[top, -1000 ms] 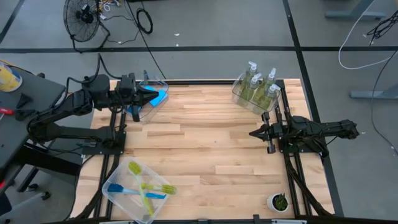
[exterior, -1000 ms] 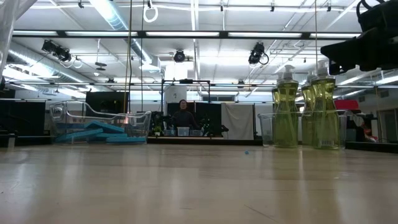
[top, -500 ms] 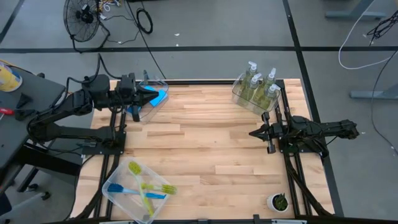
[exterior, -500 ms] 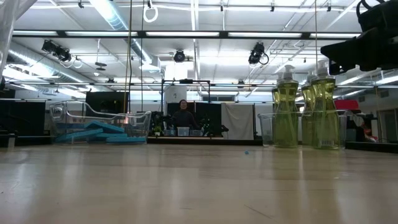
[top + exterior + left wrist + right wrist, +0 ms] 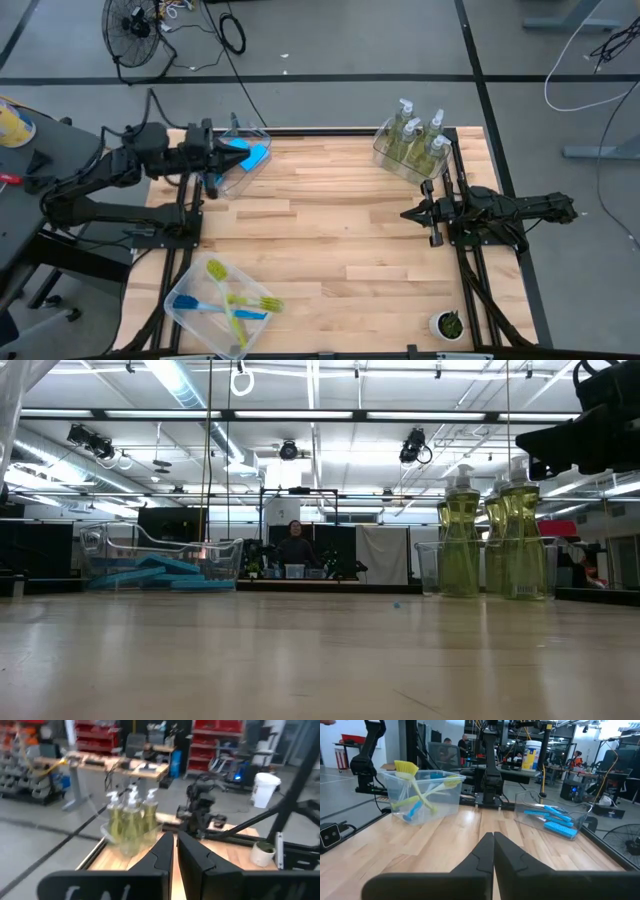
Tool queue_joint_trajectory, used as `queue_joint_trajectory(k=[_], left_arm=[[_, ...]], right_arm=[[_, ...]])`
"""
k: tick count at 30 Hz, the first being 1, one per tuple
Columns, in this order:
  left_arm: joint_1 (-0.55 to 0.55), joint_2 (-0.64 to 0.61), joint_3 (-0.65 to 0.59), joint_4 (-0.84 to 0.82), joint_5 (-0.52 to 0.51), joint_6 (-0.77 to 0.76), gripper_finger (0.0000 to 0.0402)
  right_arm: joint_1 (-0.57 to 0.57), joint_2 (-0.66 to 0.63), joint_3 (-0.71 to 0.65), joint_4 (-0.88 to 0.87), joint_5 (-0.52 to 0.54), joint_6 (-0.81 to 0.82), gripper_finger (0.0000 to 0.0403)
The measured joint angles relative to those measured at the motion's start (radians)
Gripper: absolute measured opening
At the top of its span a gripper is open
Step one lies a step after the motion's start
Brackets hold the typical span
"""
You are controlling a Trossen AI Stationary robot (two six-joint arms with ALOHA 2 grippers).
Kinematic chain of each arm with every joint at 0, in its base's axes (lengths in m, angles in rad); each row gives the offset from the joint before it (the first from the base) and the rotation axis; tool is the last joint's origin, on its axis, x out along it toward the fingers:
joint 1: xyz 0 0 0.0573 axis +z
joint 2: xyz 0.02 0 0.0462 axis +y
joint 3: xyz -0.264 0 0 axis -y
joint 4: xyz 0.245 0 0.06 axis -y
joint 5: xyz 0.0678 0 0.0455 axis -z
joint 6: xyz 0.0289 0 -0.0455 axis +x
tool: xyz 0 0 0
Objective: Pick & Place Kitchen Sink Supplies
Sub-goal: Return to Home Position
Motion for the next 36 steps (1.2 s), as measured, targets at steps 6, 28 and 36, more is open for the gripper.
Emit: queue_joint_trajectory(k=[6,28,36], left_arm=[[-0.103,-0.078,0.000,0.000,-0.004,0.060,0.0030],[-0.181,-0.408,-0.549,0.426,0.024,0.045,0.0030],[-0.188,-0.620,-0.798,0.507,0.024,0.080,0.0030]], right_arm=[[0.000,0.000,0.000,0.000,0.000,0.000,0.0011],[0.000,0.000,0.000,0.000,0.000,0.000,0.0011],[0.000,0.000,0.000,0.000,0.000,0.000,0.0011]])
